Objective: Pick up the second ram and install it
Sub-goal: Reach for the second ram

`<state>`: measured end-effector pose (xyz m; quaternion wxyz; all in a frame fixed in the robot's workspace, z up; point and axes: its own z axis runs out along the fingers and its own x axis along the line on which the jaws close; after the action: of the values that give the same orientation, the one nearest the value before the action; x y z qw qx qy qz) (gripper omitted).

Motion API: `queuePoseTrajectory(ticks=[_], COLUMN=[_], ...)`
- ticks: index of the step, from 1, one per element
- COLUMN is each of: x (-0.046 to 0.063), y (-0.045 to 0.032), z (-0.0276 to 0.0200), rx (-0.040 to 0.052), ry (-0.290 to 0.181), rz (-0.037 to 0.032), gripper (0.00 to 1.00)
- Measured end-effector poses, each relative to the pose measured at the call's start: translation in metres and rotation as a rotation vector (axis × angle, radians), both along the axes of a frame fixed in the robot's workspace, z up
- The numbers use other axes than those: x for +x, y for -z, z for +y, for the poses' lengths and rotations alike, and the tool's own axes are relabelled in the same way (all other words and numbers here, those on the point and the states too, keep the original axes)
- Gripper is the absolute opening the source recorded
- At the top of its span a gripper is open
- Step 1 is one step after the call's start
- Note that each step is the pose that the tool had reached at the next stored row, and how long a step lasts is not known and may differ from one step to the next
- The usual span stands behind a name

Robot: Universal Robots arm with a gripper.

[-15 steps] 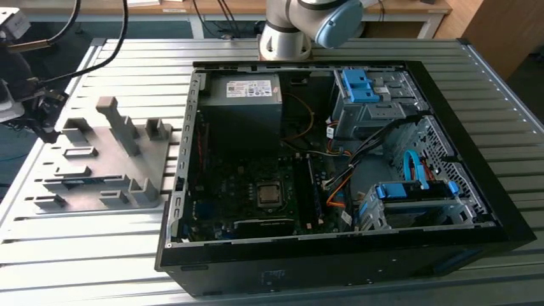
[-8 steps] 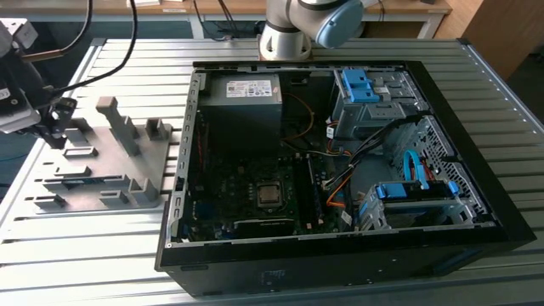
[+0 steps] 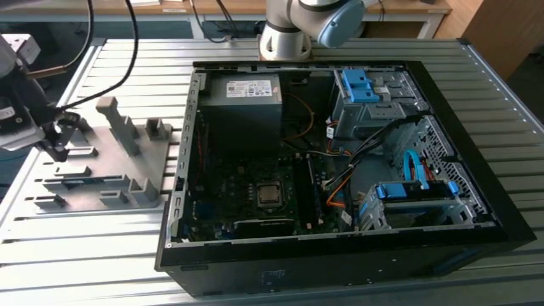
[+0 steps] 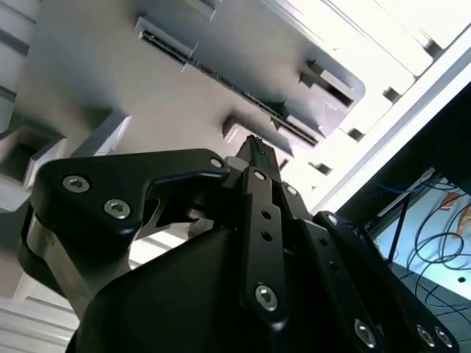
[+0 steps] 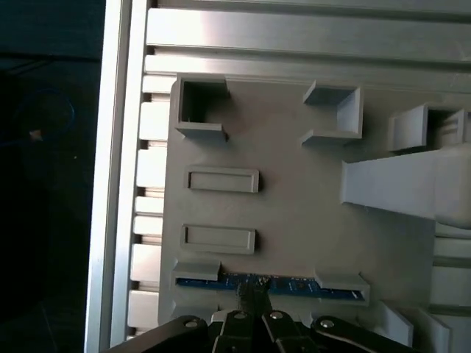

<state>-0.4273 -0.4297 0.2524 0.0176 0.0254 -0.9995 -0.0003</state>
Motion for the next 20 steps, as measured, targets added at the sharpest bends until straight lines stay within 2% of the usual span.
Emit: queuePoseTrajectory(ticks=[3, 9, 14, 20], x=[0.003, 0.014, 0.020, 0.024], y=[0.0053, 0.0163, 0.0220, 0.0266], z=[-0.0032, -0.0065, -0.0113, -0.0117], rx=[-0.0001, 0.0000, -0.0001, -0.0002], ry=[-0.002, -0.006, -0.007, -0.008], rz=[0.0004, 0.0004, 0.0006, 0.0017], gripper=[0.10, 0.10, 0.10, 0.10])
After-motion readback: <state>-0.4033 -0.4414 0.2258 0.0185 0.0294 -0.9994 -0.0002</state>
